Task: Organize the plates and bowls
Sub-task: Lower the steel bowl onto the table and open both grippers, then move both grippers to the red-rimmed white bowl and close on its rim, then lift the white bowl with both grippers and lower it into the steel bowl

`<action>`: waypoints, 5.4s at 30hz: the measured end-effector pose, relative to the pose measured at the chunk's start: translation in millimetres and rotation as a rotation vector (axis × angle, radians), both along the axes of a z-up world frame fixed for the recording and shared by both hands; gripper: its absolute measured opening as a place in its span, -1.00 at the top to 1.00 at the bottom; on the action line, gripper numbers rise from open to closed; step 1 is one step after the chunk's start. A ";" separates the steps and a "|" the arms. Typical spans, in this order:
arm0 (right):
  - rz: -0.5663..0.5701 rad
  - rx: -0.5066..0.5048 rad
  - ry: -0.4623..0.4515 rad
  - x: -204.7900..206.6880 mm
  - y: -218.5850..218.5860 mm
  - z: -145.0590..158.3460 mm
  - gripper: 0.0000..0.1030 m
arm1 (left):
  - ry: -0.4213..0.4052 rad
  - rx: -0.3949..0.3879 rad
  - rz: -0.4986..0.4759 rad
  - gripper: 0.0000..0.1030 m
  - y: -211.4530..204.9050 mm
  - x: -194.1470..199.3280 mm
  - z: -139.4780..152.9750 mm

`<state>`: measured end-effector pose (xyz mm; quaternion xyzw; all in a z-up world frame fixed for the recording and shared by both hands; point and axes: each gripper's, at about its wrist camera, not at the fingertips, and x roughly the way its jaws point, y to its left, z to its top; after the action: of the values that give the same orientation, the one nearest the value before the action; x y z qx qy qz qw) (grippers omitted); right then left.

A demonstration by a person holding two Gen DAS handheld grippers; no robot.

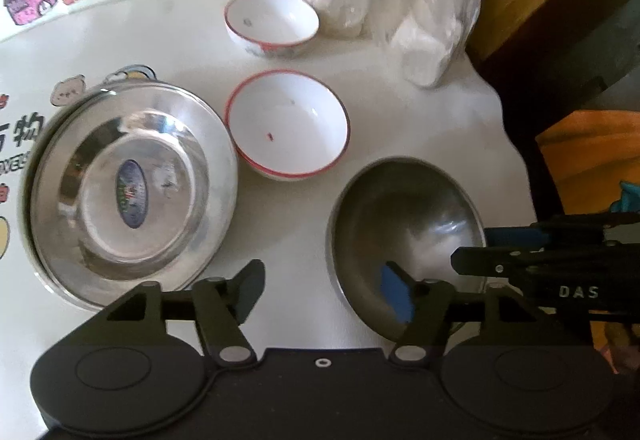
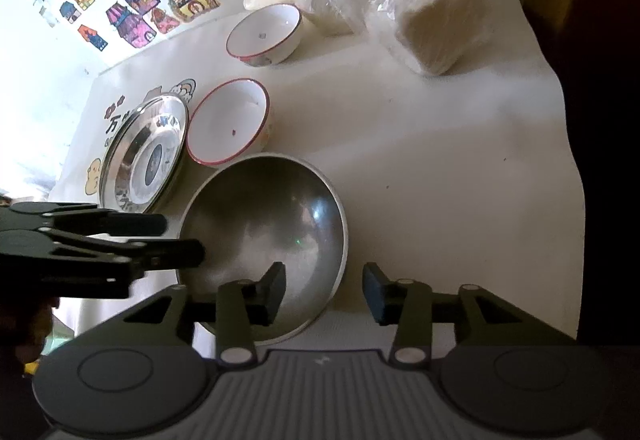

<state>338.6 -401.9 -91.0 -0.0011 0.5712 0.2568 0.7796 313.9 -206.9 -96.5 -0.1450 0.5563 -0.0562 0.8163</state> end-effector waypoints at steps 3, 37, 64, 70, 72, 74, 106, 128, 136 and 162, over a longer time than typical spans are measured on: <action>-0.009 -0.001 -0.028 0.5 -0.4 3.6 -0.28 | -0.040 -0.001 0.028 -0.64 7.6 -6.4 9.8; -0.175 0.002 -0.220 16.4 62.8 7.0 -0.99 | -0.171 0.287 -0.633 -0.99 47.8 115.7 6.1; -0.110 -0.013 -0.062 67.7 106.1 -23.4 0.53 | 0.026 0.103 -0.620 0.38 51.4 144.9 -26.8; -0.121 -0.005 -0.040 71.1 108.7 -28.5 0.80 | 0.056 0.106 -0.597 0.74 45.5 143.4 -33.6; -0.133 0.001 -0.037 72.7 107.5 -28.8 0.82 | 0.062 0.099 -0.571 0.79 46.3 145.3 -35.6; -0.150 0.010 -0.030 74.5 104.9 -29.1 0.84 | 0.070 0.078 -0.530 0.85 49.8 146.8 -34.6; -0.258 0.104 -0.166 40.3 37.2 36.8 0.88 | -0.053 0.015 -0.355 0.90 20.3 115.8 46.1; -0.258 0.072 -0.023 -8.8 1.0 18.0 0.88 | 0.071 -0.007 -0.395 0.90 -21.4 65.1 17.9; -0.237 0.053 0.035 -9.8 1.4 6.1 0.88 | 0.127 0.006 -0.393 0.90 -25.8 61.0 3.2; -0.224 0.032 0.089 3.1 7.3 -9.6 0.82 | 0.189 0.026 -0.336 0.91 -27.3 60.7 -17.8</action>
<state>341.7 -394.6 -100.6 0.0864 0.5979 0.1771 0.7770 374.6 -234.3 -114.3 -0.0440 0.6476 -0.1708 0.7413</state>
